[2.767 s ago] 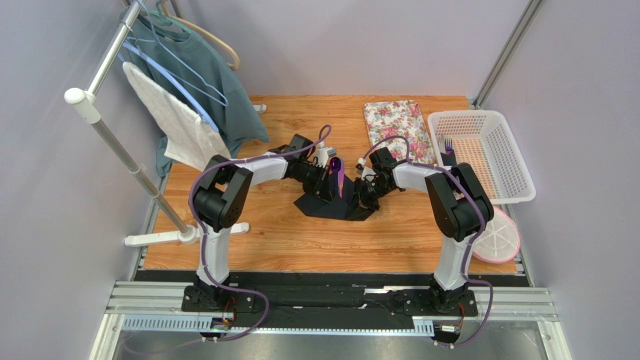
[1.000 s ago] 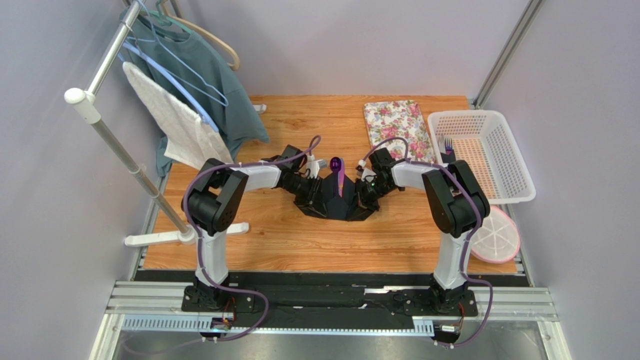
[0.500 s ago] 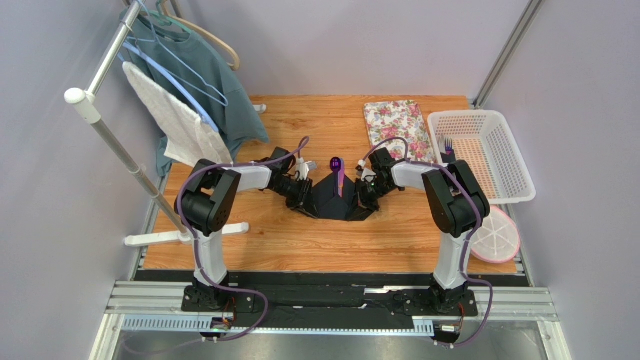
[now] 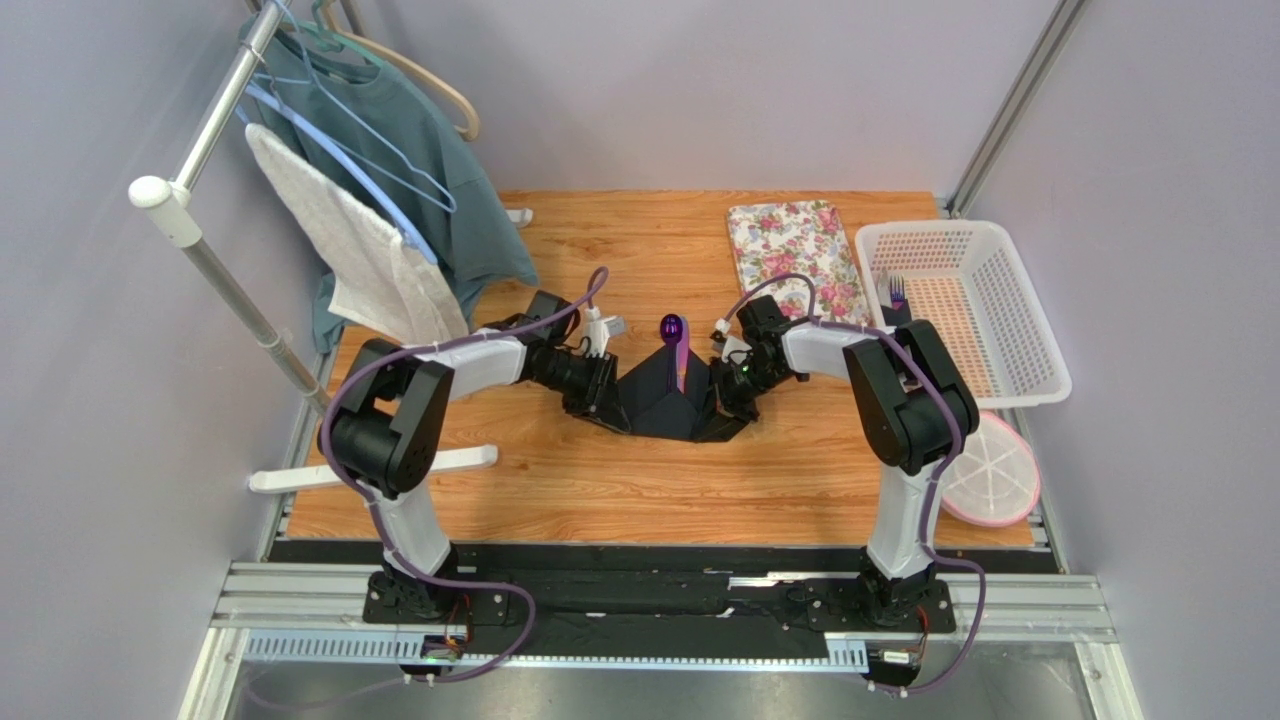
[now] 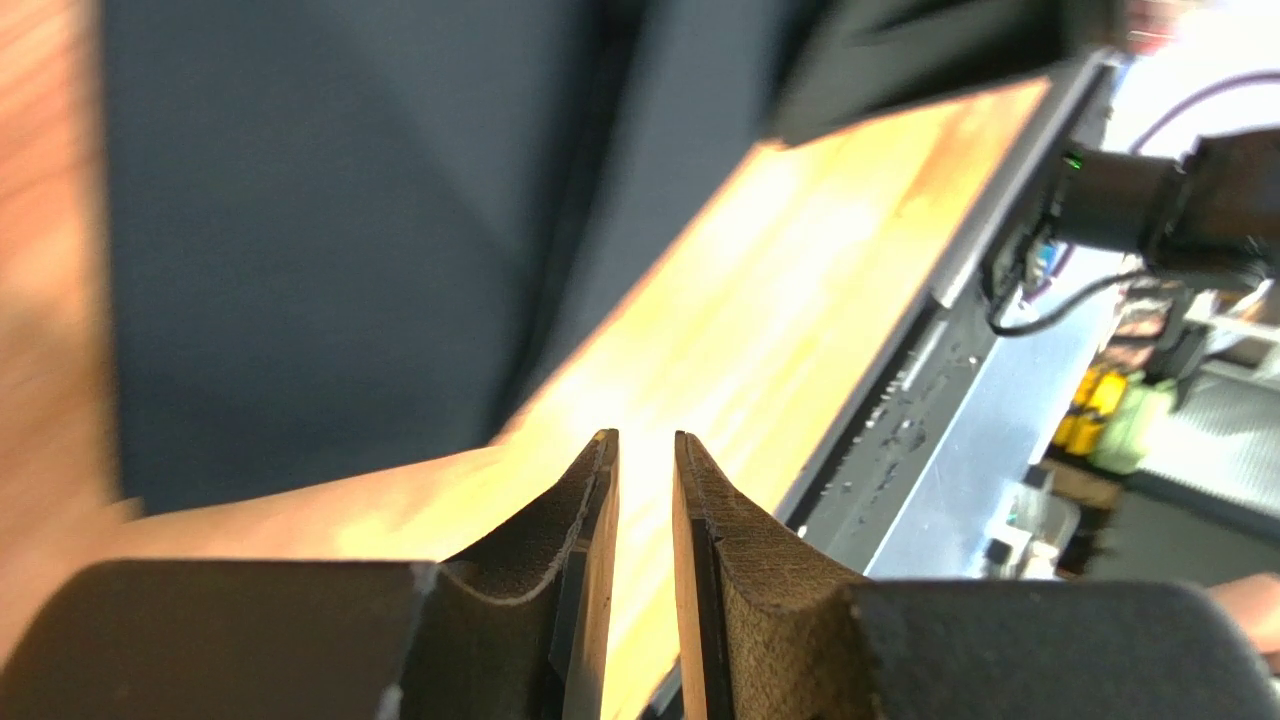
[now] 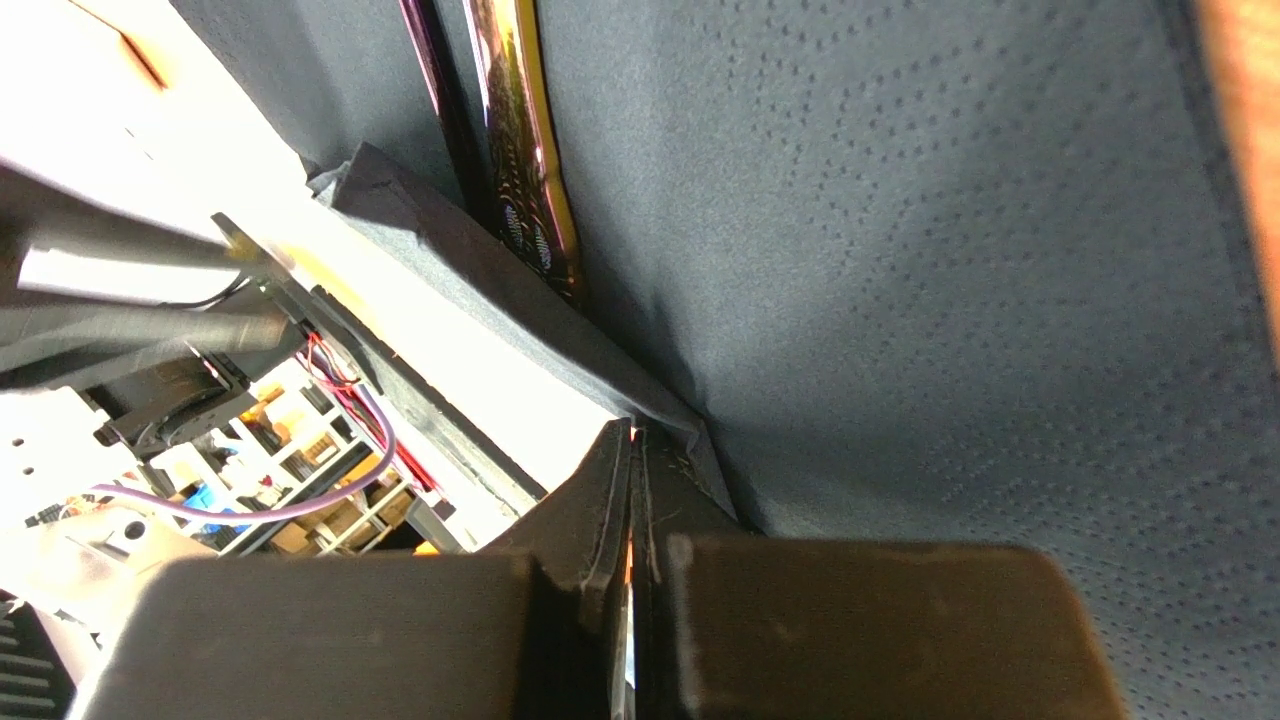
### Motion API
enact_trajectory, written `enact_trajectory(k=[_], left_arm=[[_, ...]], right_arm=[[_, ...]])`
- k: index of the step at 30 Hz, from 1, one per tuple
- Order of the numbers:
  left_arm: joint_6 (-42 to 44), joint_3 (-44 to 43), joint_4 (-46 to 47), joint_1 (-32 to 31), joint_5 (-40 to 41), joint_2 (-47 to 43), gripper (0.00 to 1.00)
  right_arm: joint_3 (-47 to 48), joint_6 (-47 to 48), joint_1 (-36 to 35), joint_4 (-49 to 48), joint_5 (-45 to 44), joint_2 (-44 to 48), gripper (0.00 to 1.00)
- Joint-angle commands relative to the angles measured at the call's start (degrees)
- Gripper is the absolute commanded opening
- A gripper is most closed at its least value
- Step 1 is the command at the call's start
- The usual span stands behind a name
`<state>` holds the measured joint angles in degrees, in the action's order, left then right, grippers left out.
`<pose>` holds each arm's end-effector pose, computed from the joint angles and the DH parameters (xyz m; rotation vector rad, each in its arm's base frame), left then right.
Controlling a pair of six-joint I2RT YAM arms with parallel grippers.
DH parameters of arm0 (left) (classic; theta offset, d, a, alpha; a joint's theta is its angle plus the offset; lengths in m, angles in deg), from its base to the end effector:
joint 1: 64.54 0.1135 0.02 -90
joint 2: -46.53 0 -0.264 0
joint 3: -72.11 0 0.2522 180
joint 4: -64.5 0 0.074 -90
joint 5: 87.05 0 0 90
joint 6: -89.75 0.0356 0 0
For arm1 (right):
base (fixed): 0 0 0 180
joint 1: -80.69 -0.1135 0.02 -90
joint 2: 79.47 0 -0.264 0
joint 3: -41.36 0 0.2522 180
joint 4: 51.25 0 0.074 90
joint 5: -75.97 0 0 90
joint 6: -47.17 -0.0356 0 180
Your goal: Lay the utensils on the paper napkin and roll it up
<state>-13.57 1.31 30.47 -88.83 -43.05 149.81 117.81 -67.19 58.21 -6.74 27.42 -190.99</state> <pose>0.2928 -0.1602 0.1445 0.5022 2.7022 -1.2836 0.3065 0.1523 0.1152 0.0509 -2.8170 -1.0797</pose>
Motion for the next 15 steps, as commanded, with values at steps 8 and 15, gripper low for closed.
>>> enact_trajectory(k=[8, 15], left_arm=[[-3.64, -3.87, 6.91, -4.27, -0.23, 1.30, 0.26], [-4.52, -4.66, 6.56, -4.10, 3.10, 5.60, 0.22]], right_arm=[[0.85, 2.04, -0.20, 0.81, -3.92, -1.50, 0.00], [0.94, 1.95, -0.20, 0.90, -3.75, -2.03, 0.00]])
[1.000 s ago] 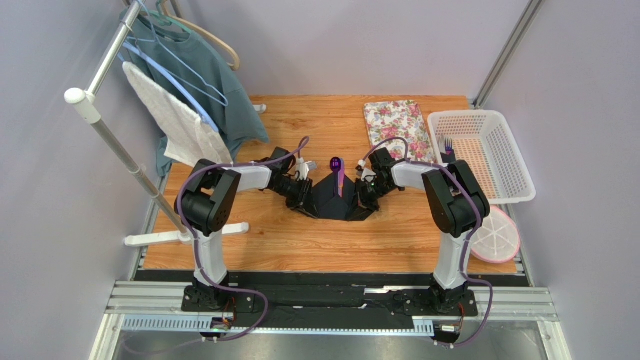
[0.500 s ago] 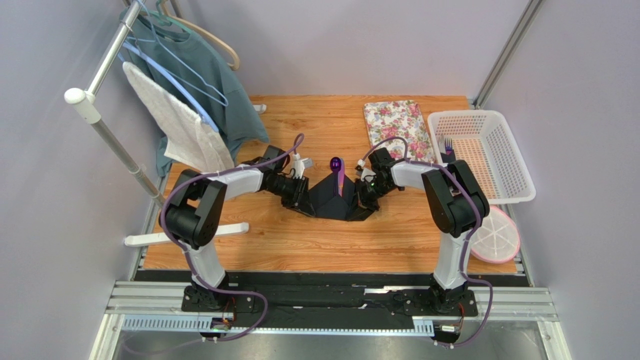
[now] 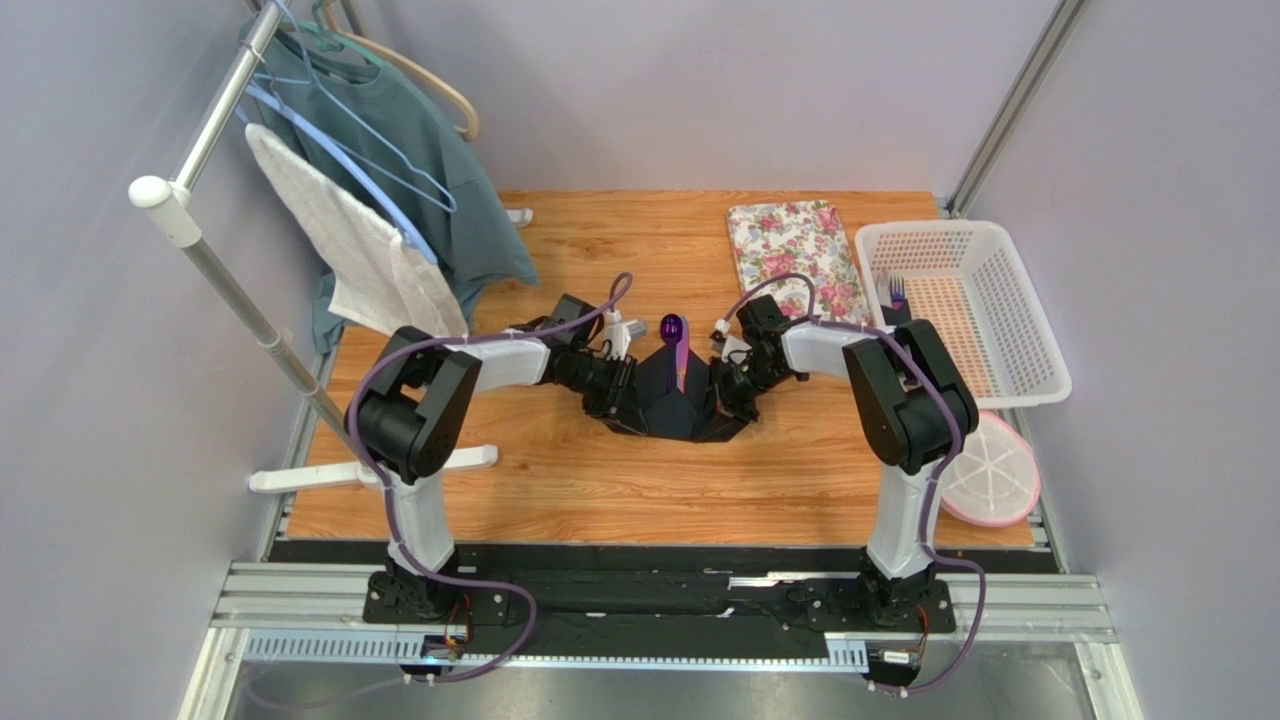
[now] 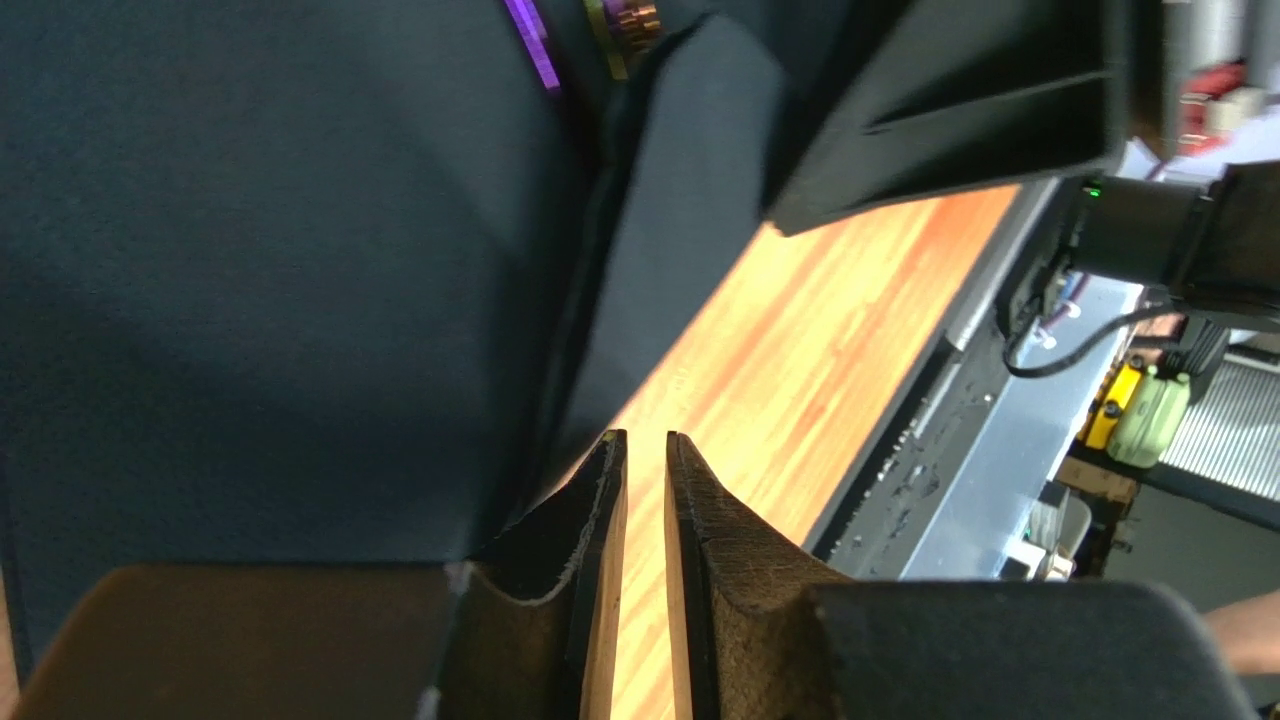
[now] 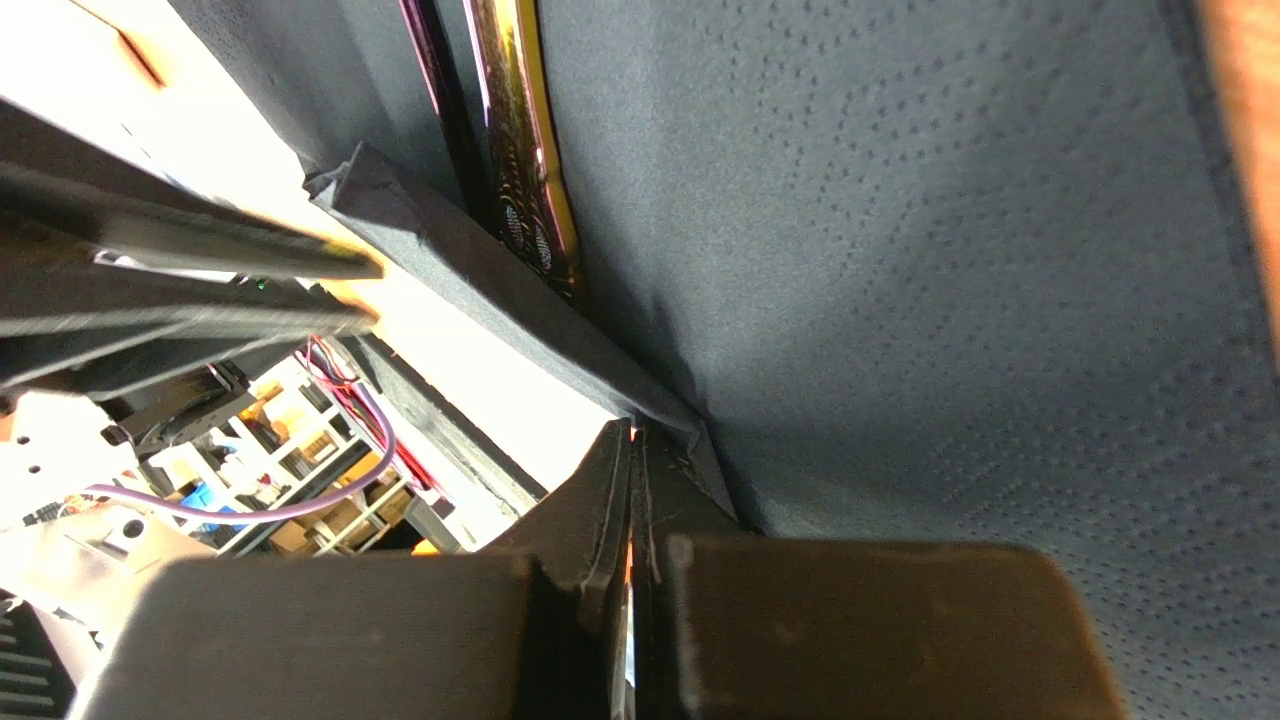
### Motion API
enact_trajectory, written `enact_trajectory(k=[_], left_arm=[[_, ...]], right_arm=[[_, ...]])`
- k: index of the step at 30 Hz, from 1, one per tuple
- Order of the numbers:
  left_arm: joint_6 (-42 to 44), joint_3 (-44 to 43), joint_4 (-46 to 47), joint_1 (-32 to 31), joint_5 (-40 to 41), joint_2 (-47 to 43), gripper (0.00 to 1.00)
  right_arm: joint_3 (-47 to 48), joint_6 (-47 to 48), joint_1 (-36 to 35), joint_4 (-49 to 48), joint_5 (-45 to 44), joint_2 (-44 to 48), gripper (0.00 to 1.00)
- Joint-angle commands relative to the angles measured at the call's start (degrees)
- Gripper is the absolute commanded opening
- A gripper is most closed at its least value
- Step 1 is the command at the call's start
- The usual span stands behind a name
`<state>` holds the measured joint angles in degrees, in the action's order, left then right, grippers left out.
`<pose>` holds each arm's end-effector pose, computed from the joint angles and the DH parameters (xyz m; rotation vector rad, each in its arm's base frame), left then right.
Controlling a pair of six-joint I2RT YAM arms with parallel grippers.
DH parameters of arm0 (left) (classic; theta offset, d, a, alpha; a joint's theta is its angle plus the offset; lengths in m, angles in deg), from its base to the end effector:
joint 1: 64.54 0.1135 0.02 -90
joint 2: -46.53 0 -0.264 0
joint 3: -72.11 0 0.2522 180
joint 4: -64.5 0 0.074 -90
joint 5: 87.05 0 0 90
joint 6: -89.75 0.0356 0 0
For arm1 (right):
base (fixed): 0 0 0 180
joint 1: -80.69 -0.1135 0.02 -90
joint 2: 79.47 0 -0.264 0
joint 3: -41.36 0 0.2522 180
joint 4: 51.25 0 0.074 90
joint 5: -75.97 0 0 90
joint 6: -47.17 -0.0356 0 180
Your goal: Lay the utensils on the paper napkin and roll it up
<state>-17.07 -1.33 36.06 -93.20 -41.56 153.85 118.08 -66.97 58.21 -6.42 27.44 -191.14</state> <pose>0.2988 -0.1917 0.1369 0.5526 2.6741 -1.2841 0.3071 0.1526 0.1153 0.0545 -2.8156 -1.0781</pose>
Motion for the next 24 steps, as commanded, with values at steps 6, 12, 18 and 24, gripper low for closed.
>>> enact_trajectory(k=[6, 12, 18, 24], left_arm=[[-1.73, -2.28, -0.53, 1.68, 2.41, 3.76, 0.16], [-2.08, -1.40, -1.41, 2.12, 2.24, 3.59, 0.14], [-1.55, -1.14, 0.25, 2.21, -2.33, 0.71, 0.19], [-1.72, -2.28, 2.02, 0.81, -2.86, -3.62, 0.22]], right_arm=[[0.76, 1.99, -0.20, 0.83, -3.77, -2.05, 0.00], [0.76, 2.08, -0.11, 0.92, -3.94, -2.14, 0.00], [0.76, 2.08, -0.11, 0.92, -3.77, -2.05, 0.00], [0.85, 2.26, -0.20, 0.92, -3.59, -2.49, 0.00]])
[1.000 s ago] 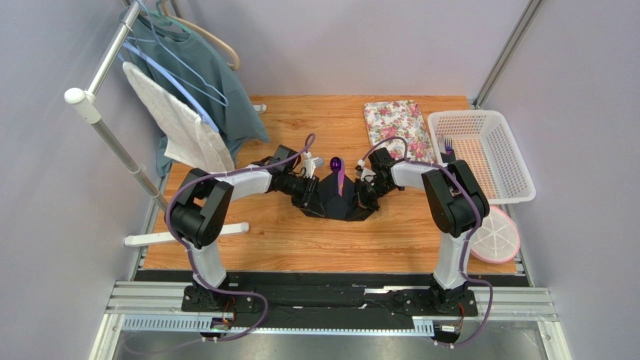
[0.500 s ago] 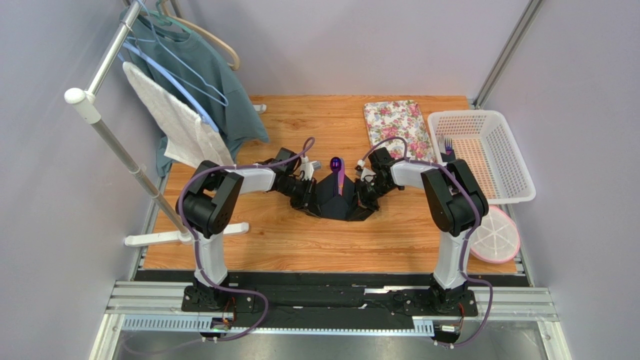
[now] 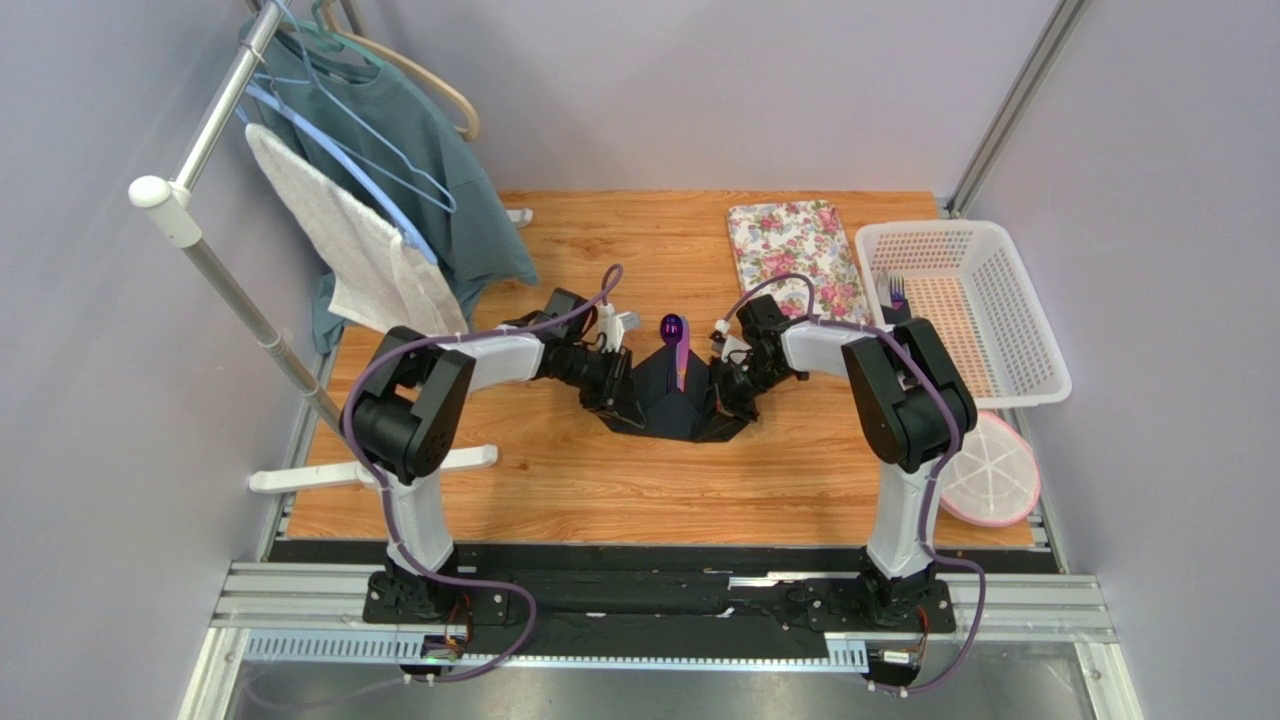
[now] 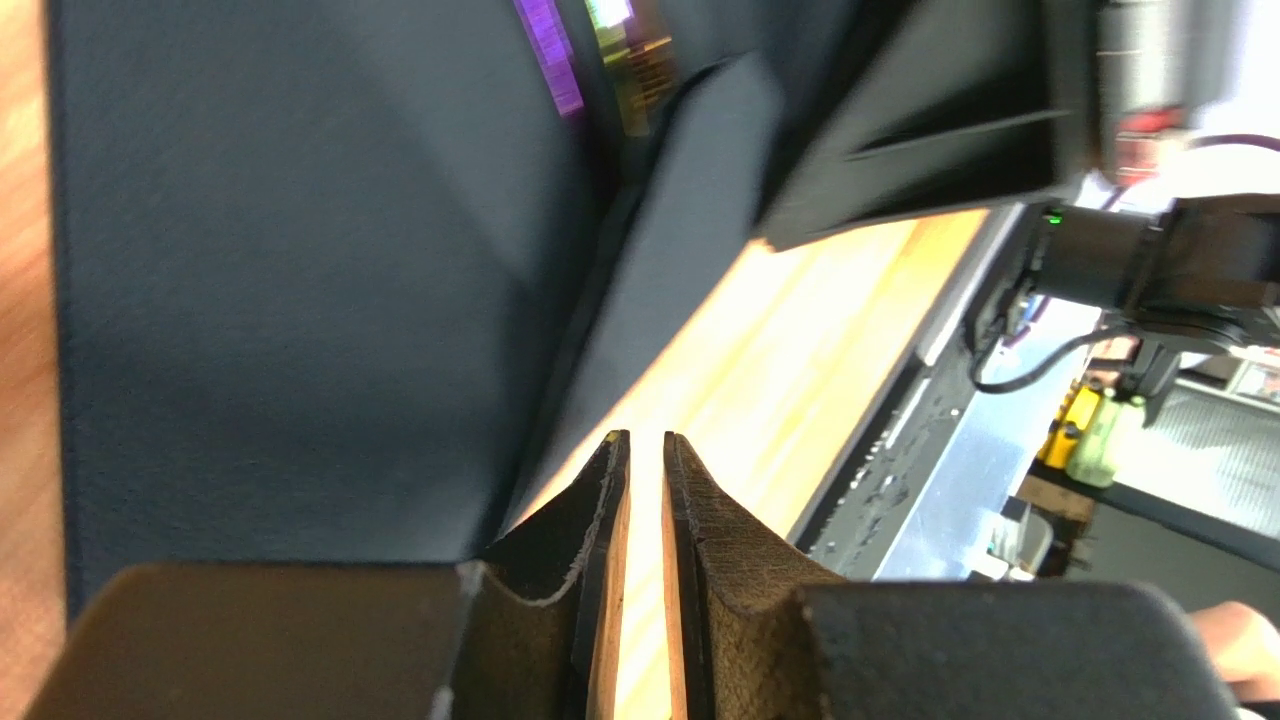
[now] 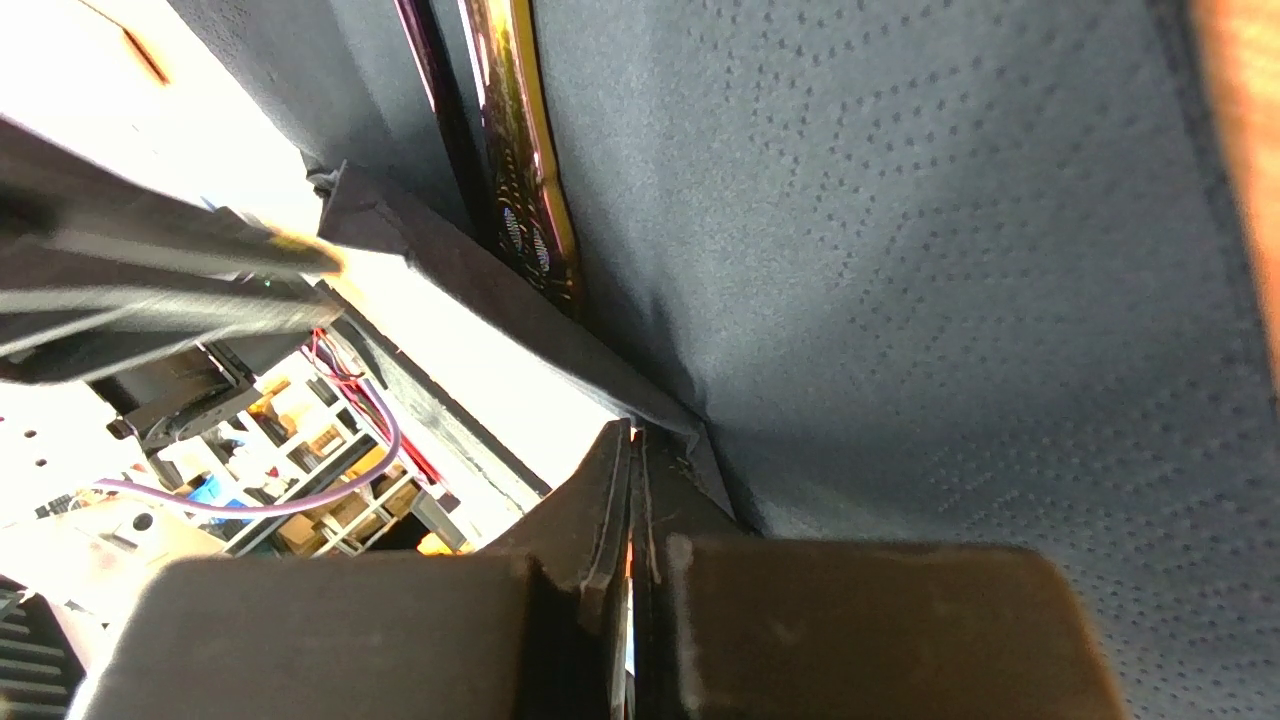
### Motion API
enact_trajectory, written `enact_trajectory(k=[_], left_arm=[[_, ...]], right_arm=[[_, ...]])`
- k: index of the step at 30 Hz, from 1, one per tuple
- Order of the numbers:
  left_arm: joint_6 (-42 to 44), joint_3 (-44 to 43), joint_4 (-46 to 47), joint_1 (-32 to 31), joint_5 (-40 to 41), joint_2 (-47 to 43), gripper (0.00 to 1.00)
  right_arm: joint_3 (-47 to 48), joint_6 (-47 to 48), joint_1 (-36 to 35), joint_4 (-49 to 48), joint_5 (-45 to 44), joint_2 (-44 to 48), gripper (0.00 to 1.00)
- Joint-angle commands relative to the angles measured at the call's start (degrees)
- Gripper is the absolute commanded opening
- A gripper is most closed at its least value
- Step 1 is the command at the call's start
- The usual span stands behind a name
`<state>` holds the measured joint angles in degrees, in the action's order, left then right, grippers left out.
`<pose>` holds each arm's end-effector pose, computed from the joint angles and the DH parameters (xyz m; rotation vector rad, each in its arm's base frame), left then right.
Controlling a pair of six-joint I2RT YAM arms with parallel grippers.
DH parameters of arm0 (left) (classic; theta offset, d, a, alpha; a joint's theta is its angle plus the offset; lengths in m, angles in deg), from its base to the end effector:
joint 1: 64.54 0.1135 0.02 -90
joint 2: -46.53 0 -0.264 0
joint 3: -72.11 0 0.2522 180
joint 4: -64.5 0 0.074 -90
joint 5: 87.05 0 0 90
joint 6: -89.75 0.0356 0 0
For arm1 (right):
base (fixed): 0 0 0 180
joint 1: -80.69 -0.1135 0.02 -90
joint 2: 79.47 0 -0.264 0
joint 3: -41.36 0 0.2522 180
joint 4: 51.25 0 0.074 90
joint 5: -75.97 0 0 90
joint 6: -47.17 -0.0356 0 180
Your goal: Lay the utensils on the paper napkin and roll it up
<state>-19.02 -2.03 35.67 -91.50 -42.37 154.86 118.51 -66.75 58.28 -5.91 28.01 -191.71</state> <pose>0.3063 -0.1842 0.1341 0.4673 2.7016 -1.3038 0.3080 0.1528 0.1138 0.0532 -2.8014 -1.0816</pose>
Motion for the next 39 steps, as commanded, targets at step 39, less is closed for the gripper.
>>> enact_trajectory(k=[39], left_arm=[[-2.24, -2.02, -0.75, 0.24, 4.36, 4.52, 0.00]], right_arm=[[-0.55, 6.43, 5.01, 6.83, -3.19, -0.61, 0.03]])
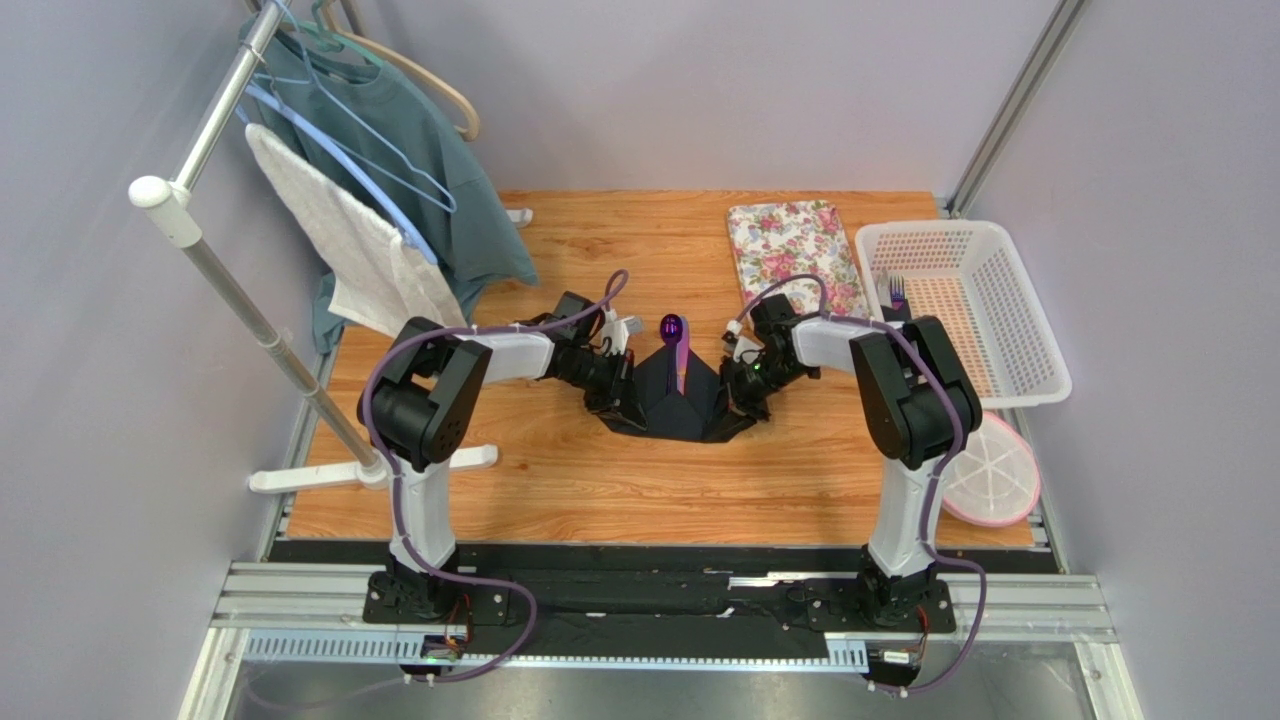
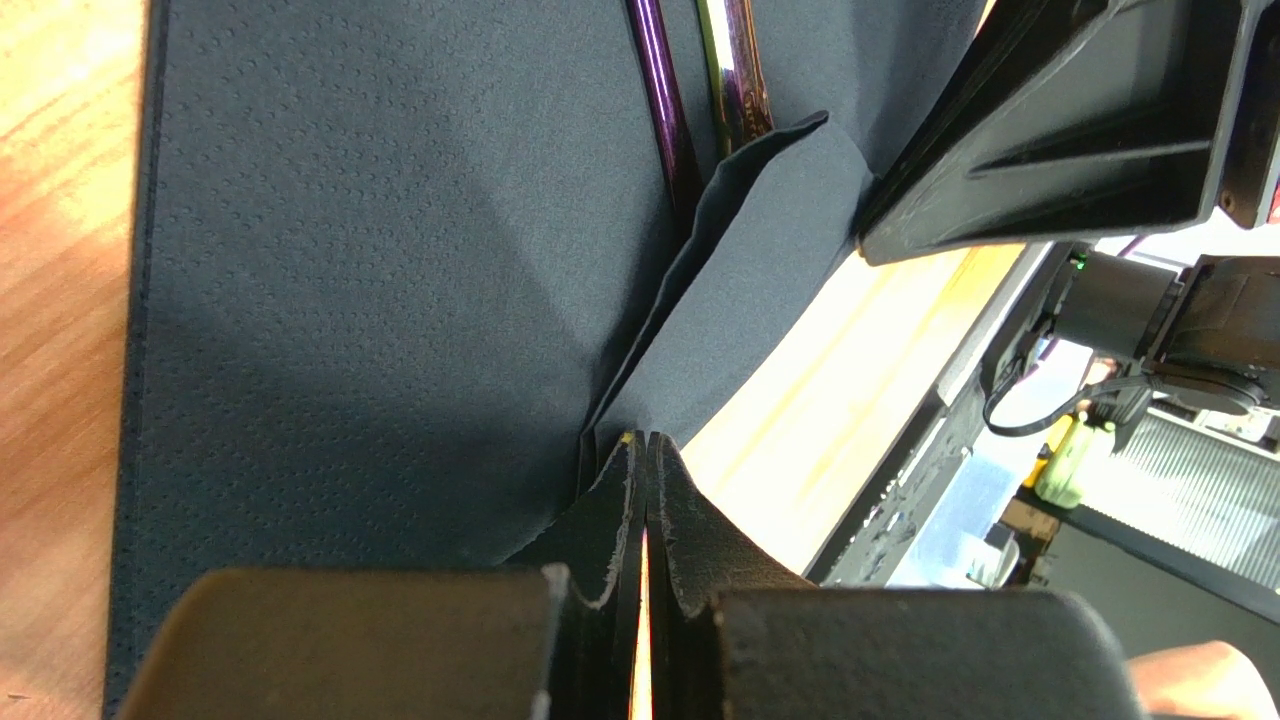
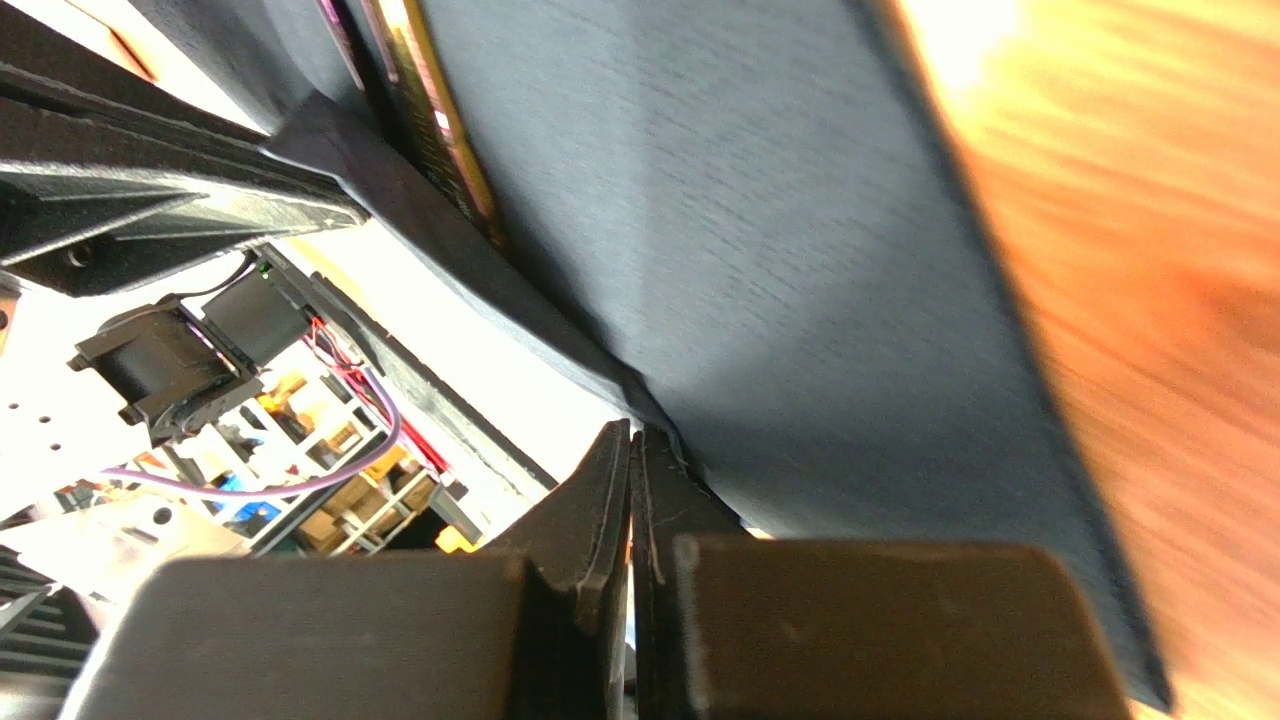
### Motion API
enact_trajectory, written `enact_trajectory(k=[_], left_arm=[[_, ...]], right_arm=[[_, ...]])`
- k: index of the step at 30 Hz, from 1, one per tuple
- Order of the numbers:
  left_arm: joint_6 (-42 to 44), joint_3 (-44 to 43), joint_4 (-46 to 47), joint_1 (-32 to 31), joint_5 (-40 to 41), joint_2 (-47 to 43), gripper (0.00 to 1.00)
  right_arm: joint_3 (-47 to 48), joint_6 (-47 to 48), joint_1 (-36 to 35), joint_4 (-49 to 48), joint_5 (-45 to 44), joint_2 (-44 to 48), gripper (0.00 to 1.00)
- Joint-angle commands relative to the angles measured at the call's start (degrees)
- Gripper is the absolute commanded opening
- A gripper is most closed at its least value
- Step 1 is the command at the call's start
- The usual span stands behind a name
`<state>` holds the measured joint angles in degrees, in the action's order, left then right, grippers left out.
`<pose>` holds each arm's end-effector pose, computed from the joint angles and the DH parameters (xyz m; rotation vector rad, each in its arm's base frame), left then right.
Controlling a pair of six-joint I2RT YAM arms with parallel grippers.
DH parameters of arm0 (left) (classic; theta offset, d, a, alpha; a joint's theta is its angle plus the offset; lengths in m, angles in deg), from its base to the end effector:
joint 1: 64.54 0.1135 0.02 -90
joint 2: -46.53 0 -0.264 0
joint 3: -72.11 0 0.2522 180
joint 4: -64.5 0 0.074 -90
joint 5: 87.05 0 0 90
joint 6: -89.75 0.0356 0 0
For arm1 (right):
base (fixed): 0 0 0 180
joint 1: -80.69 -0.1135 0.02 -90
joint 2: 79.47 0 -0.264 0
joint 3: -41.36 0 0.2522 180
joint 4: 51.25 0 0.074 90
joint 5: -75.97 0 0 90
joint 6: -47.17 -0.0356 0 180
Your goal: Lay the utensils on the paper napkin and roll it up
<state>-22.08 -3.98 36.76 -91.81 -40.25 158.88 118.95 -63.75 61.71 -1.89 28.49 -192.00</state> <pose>0.3155 -0.1901 0.1187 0.3849 2.7586 -1.2650 0.3117 0.1326 0.1132 0.0068 -2.7845 -1.0655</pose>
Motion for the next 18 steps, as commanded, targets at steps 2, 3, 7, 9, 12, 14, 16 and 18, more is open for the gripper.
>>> enact_trajectory(k=[2, 3, 7, 9, 12, 14, 16, 18], left_arm=[[0.82, -0.08, -1.75, 0.55, 2.16, 0.41, 0.00], [0.73, 0.10, -1.75, 0.55, 2.07, 0.15, 0.00], [0.03, 0.97, -1.58, 0.55, 1.80, -0.64, 0.00], [-0.76, 1.41, -1.14, 0.55, 1.02, -1.17, 0.00], [-1.38, 2.03, -1.05, 0.37, 0.75, -1.79, 0.00], [-1.73, 2.38, -0.88, 0.20, 0.31, -1.88, 0.00], [-2.96, 2.91, 0.35, 0.11, -0.48, -2.05, 0.00], [-3.57, 3.00, 0.97, 0.02, -1.01, -2.05, 0.00]], right_arm=[[-1.34, 4.23, 1.93, 3.43, -3.85, -0.23, 0.03], [-1.43, 4.58, 2.11, 3.69, -4.02, -0.06, 0.03], [-0.90, 5.90, 2.98, 5.45, -4.73, 0.12, 0.02], [-0.55, 6.25, 3.60, 5.71, -5.43, 0.12, 0.02], [0.24, 6.60, 3.60, 6.15, -6.84, 0.12, 0.02], [0.85, 6.51, 3.51, 6.24, -7.97, 0.03, 0.02], [1.82, 6.17, 3.43, 6.33, -8.42, 0.55, 0.02], [2.26, 5.73, 2.99, 5.89, -7.46, 1.61, 0.02]])
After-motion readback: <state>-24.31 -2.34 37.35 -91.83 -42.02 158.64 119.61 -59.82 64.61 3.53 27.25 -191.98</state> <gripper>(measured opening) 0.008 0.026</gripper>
